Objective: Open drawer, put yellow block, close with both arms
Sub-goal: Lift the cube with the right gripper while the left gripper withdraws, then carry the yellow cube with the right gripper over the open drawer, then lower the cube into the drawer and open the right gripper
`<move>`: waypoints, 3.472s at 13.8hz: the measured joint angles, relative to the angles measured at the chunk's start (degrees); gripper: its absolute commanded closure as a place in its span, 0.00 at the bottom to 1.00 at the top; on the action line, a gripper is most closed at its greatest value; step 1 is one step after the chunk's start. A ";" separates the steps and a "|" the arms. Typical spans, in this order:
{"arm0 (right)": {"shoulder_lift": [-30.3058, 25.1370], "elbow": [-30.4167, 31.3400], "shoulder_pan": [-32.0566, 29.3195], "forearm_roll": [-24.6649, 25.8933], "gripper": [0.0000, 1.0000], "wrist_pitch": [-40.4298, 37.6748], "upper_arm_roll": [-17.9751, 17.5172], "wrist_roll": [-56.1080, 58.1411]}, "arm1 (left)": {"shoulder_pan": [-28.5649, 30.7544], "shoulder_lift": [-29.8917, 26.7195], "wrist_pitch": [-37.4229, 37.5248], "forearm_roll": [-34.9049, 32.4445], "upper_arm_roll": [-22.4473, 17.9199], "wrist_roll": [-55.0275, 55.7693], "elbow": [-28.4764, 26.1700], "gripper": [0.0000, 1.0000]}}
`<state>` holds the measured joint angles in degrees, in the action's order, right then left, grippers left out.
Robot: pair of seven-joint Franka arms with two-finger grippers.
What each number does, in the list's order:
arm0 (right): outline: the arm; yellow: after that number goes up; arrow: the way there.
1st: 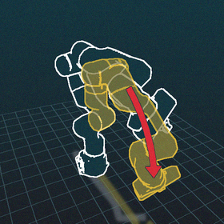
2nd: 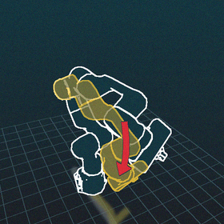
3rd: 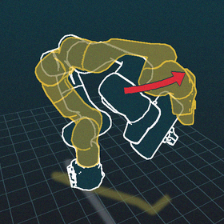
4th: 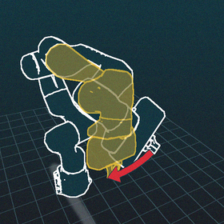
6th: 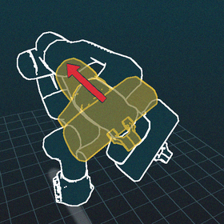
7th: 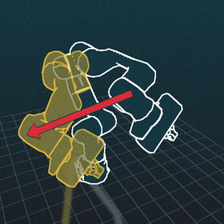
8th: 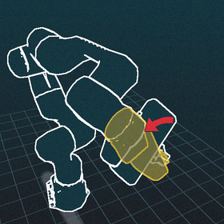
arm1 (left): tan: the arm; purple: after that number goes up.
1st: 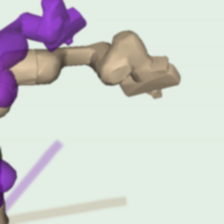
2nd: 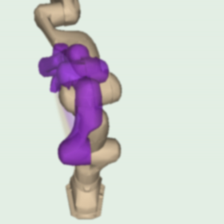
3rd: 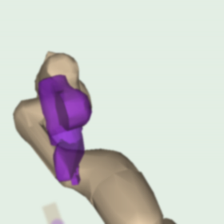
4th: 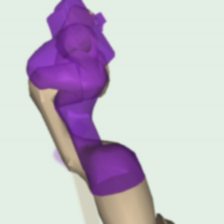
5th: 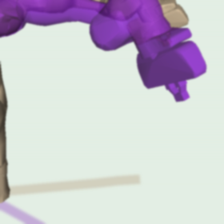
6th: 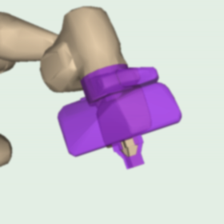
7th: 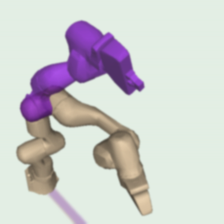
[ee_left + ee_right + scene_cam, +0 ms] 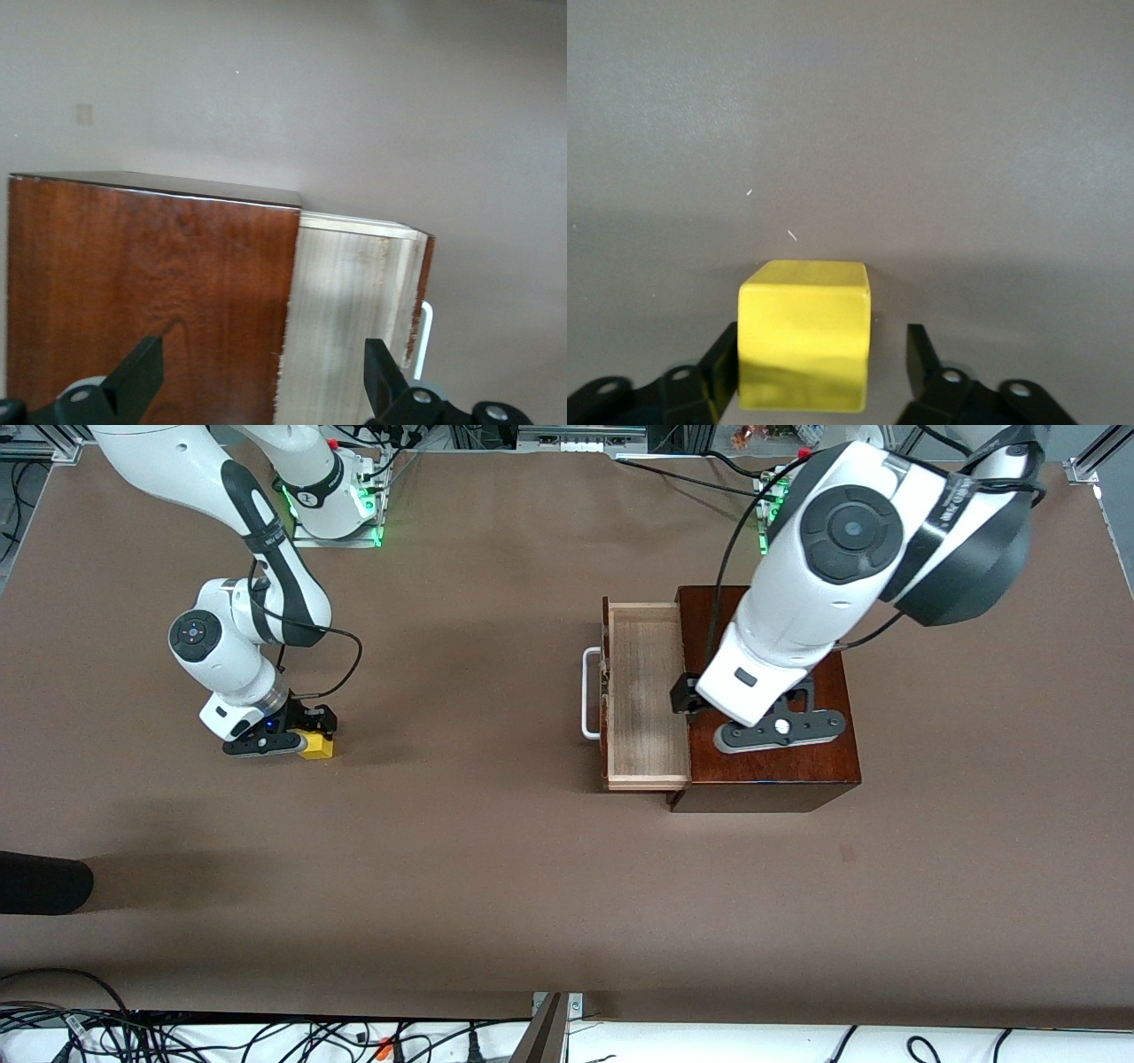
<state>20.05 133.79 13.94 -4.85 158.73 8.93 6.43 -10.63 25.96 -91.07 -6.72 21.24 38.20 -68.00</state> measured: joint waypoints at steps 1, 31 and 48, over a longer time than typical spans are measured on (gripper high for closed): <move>0.00 -0.12 0.00 0.00 0.46 0.00 -0.01 0.00 | 1.31 -0.53 0.34 0.76 0.00 -1.52 -0.17 0.00; 3.70 -57.63 33.50 1.15 0.81 -59.48 -9.56 0.15 | 3.38 -22.21 4.82 6.66 -22.04 -37.36 -17.55 0.00; 24.22 -69.74 41.32 11.80 0.81 -42.24 -8.88 15.95 | 3.37 -22.10 4.74 6.66 -21.96 -37.39 -17.67 0.00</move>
<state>44.27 64.05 55.26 6.96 116.49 0.05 22.38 -7.26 3.86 -86.33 -0.05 -0.72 0.81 -85.67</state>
